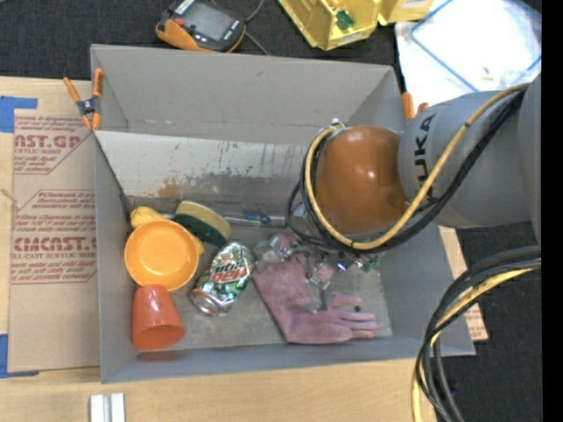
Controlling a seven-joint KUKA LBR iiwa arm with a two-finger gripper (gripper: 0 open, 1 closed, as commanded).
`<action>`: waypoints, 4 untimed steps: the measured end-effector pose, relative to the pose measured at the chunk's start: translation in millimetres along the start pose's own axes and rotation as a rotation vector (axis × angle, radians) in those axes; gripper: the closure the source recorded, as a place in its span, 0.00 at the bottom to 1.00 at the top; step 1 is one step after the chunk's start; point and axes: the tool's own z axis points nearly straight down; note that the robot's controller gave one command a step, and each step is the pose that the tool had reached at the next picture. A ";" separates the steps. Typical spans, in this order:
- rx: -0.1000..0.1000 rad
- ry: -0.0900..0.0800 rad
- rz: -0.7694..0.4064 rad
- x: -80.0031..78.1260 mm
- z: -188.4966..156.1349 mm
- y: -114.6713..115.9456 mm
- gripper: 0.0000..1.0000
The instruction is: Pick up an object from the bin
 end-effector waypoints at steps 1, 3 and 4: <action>0.005 -0.006 -0.446 80.4 30.0 -18.3 0.00; 0.000 -0.005 -0.551 89.3 28.9 -18.1 1.00; -0.004 -0.003 -0.550 89.7 19.3 -16.8 1.00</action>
Offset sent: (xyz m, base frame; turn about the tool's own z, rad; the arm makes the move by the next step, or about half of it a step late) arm -0.0536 -0.0760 -0.0294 -0.5520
